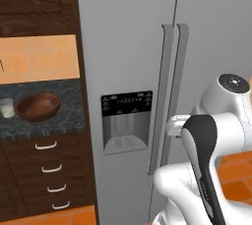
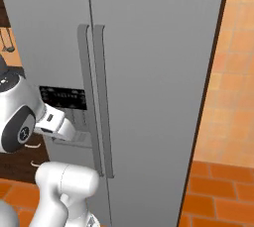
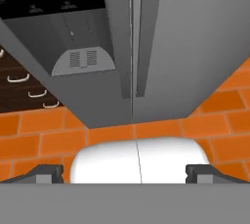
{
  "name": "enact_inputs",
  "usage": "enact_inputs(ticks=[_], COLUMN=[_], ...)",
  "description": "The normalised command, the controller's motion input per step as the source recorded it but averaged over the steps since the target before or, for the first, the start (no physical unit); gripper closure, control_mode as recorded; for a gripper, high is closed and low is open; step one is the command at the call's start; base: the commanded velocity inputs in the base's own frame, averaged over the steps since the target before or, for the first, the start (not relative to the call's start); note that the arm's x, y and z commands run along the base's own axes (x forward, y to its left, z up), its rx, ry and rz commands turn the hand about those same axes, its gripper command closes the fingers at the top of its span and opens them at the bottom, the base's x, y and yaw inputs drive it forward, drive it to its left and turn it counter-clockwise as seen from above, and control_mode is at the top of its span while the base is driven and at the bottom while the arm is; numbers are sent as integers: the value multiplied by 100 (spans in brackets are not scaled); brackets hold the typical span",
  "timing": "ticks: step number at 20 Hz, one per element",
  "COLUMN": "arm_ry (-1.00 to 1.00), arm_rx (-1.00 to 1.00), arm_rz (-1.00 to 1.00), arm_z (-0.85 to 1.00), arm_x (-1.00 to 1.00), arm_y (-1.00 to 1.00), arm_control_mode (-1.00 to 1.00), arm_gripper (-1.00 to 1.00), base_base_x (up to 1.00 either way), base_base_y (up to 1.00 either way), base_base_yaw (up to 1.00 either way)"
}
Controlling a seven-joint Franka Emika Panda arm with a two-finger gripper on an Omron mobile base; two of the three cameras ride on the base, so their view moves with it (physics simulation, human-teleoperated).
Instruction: Grab a lemon wedge from the fridge and one ice cube from the ice bowl, and put them in the glass of lemonade.
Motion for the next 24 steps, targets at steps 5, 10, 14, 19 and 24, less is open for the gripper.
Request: enact_inputs(ticks=[5, 10, 14, 19, 24], arm_ry=[0, 0, 0, 0, 0], arm_rx=[0, 0, 0, 0, 0], arm_rz=[0, 0, 0, 0, 0], arm_z=[0, 0, 0, 0, 0], arm_x=[0, 0, 0, 0, 0], arm_y=[0, 0, 0, 0, 0], arm_control_mode=[100, 100, 100, 100, 100], arm_gripper=[-100, -100, -100, -100, -100], base_base_x=[-24, -79, -12, 0, 0], base_base_y=[-17, 6, 0, 0, 0], base_base_yaw=[-6, 0, -1, 0, 0])
